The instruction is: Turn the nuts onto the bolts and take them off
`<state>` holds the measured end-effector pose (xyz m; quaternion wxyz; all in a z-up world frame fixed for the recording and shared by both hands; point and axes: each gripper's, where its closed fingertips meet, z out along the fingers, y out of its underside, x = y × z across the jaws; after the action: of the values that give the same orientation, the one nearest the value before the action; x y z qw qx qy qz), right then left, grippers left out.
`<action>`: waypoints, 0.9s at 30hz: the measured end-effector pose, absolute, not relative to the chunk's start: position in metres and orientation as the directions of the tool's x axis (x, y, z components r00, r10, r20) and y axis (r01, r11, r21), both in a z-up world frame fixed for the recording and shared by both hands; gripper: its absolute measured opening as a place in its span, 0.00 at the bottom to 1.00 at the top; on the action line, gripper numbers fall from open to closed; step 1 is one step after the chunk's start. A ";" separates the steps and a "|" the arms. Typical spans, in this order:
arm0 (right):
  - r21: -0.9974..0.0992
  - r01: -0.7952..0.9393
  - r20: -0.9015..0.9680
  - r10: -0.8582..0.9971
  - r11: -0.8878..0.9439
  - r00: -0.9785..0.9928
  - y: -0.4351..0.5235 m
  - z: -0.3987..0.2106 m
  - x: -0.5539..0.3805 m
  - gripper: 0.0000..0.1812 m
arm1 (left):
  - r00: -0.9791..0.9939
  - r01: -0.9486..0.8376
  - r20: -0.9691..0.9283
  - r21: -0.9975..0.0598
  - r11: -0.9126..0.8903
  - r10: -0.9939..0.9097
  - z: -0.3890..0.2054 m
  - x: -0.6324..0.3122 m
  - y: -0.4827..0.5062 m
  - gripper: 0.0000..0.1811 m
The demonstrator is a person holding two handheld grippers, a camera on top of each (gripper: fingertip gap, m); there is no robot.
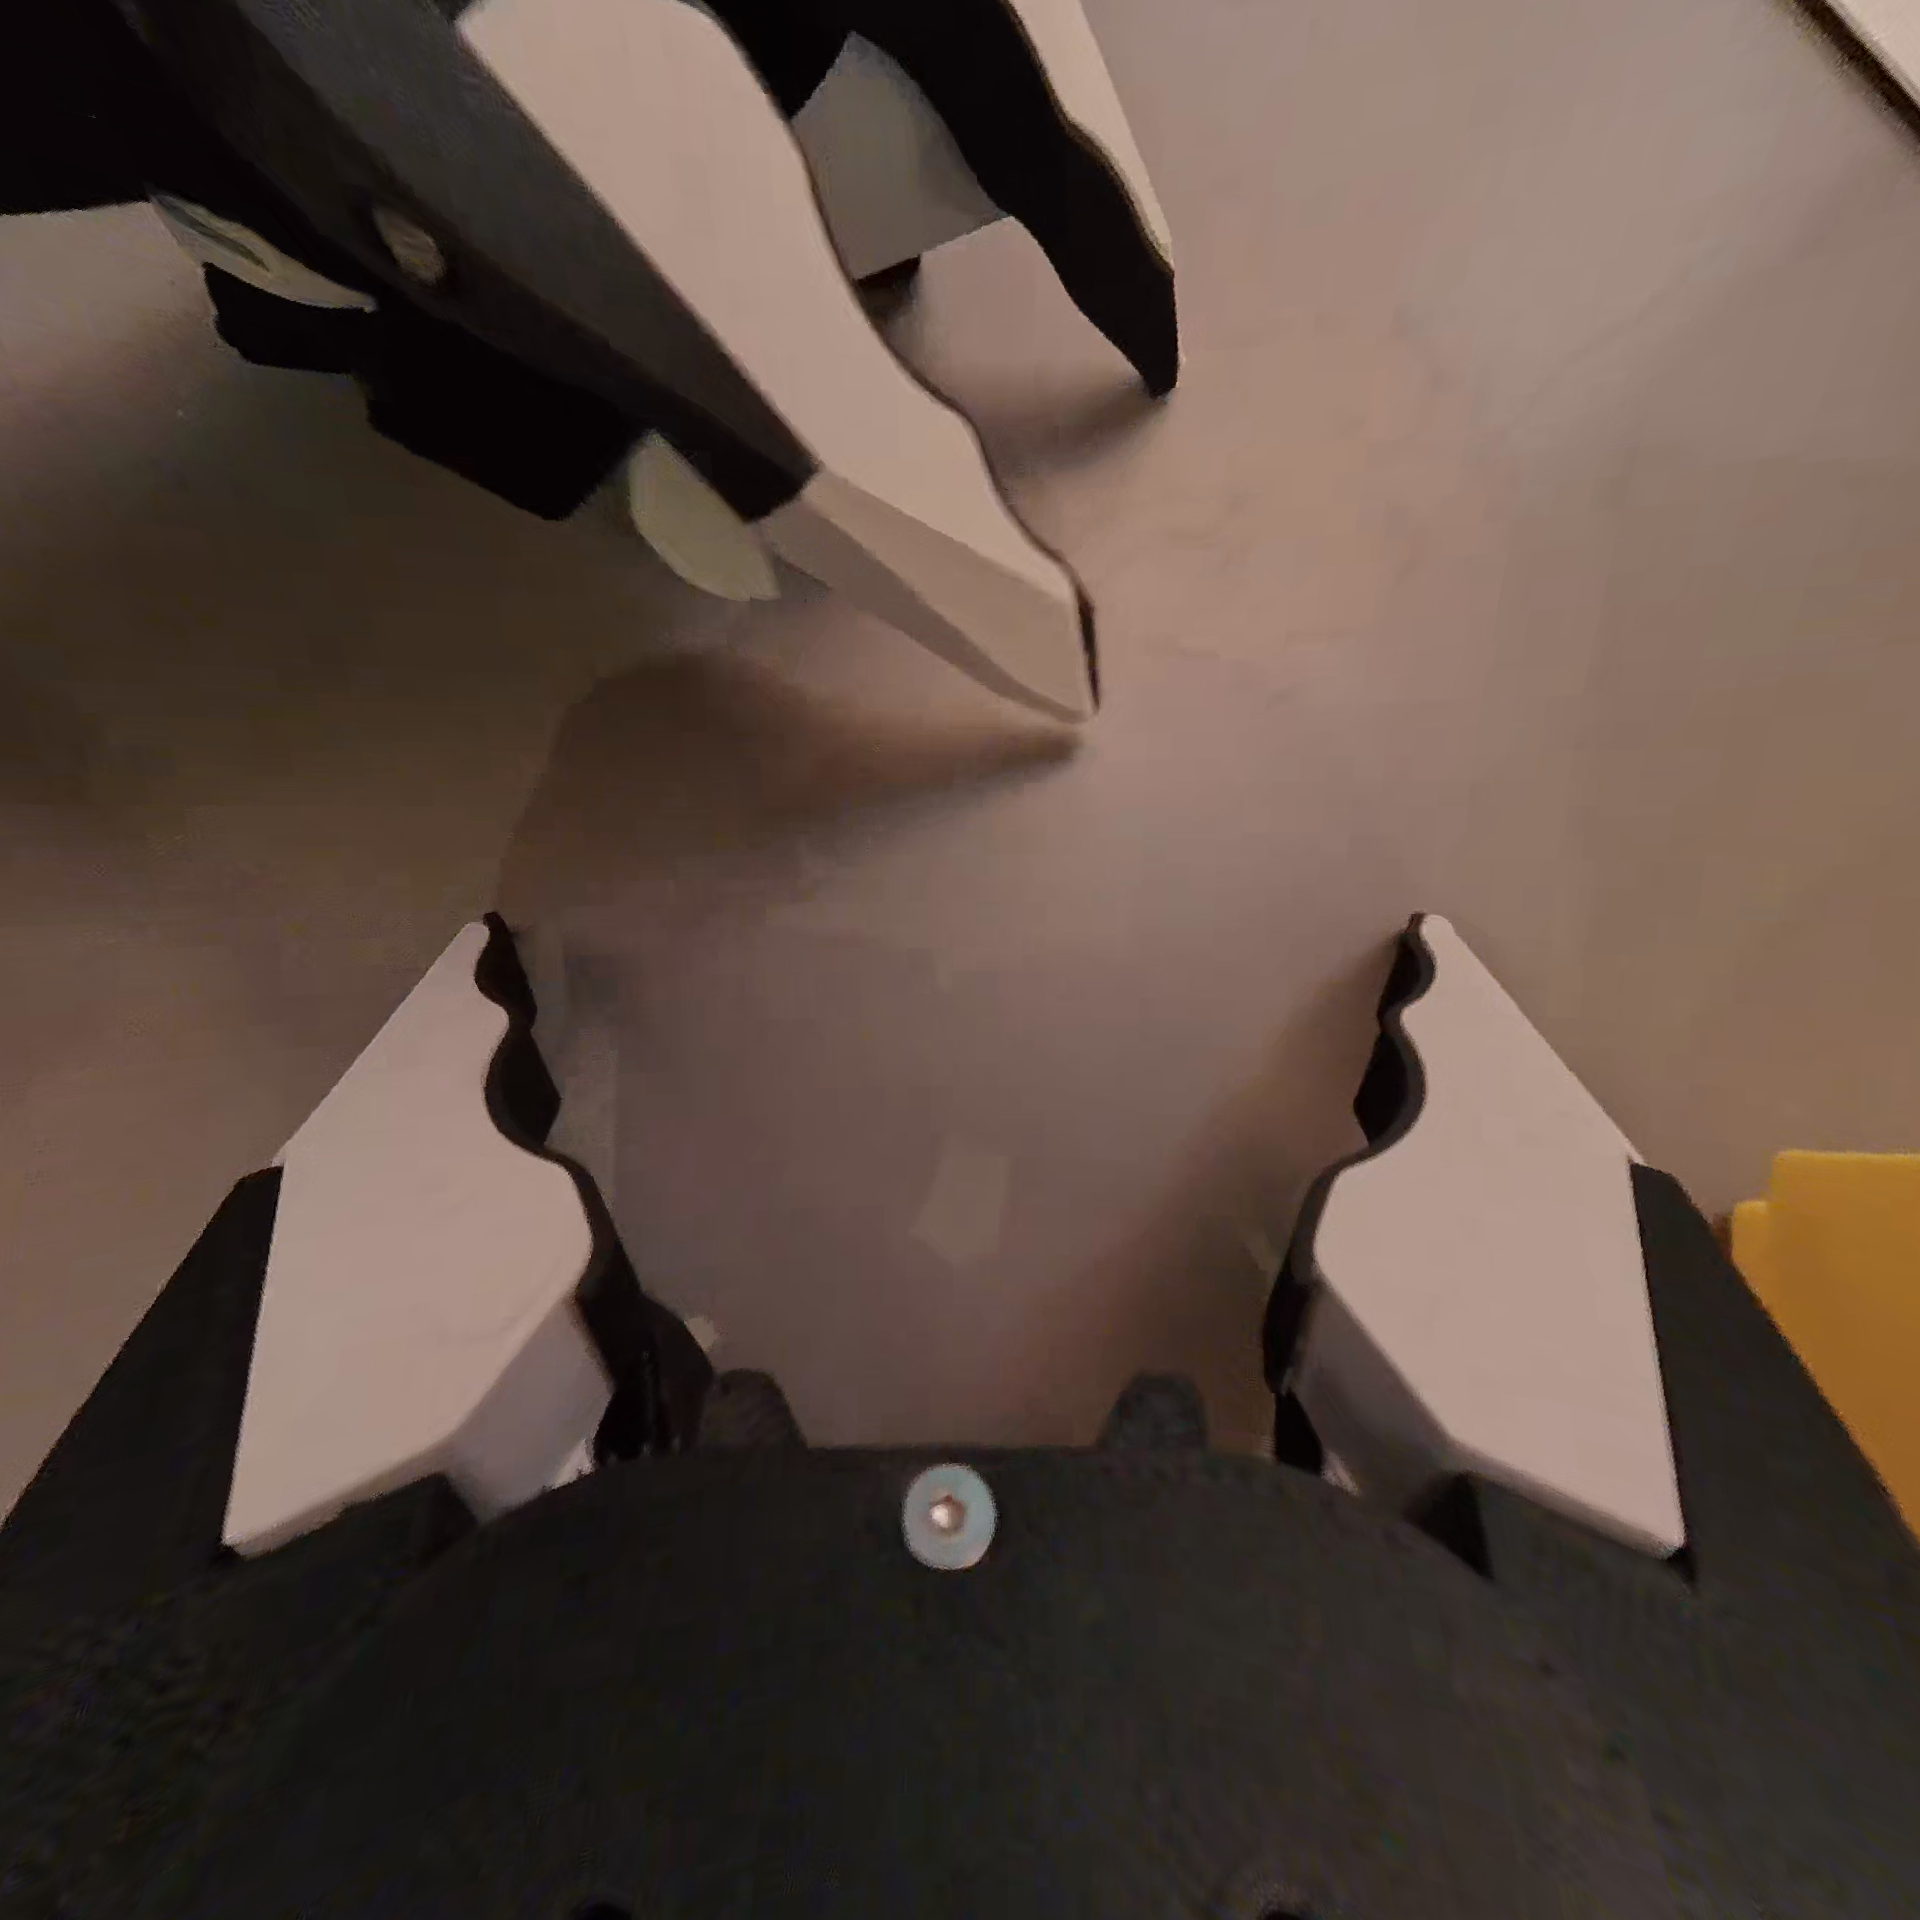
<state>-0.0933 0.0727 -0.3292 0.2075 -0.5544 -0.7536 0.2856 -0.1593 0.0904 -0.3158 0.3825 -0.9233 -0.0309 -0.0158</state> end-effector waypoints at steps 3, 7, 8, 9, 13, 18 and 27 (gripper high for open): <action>-0.655 0.724 -0.005 0.957 0.216 -0.290 0.077 -0.329 -0.093 0.86 | 1.000 0.004 -0.010 -0.698 -0.717 0.016 -0.318 -0.161 0.089 0.38; -0.671 0.707 -0.005 0.951 0.225 -0.308 0.073 -0.327 -0.085 0.81 | 1.000 -0.002 -0.010 -0.688 -0.726 0.007 -0.317 -0.164 0.084 0.28; -0.673 0.701 -0.005 0.947 0.236 -0.323 0.075 -0.326 -0.082 0.78 | 1.000 0.007 -0.011 -0.683 -0.730 0.020 -0.317 -0.167 0.082 0.17; -0.680 0.700 -0.004 0.953 0.220 -0.304 0.082 -0.324 -0.082 0.70 | 1.000 0.014 0.006 -0.680 -0.733 0.014 -0.316 -0.166 0.080 0.12; -0.622 0.755 -0.001 0.965 0.205 -0.262 0.101 -0.322 -0.076 0.73 | 0.996 0.044 0.086 -0.678 -0.734 -0.020 -0.312 -0.156 0.077 0.32; -0.594 0.744 0.072 0.941 0.306 -0.329 0.104 -0.322 -0.083 0.86 | 0.979 0.096 0.197 -0.690 -0.717 -0.058 -0.303 -0.146 0.079 0.46; -0.669 0.696 -0.008 0.933 0.263 -0.361 0.098 -0.328 -0.100 0.83 | 0.940 0.078 0.287 -0.710 -0.700 -0.186 -0.299 -0.089 0.099 0.53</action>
<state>-0.0997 0.0982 -0.3275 0.1994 -0.5291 -0.7693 0.2974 -0.0889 0.0991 -0.2991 0.3859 -0.9060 0.0299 -0.1710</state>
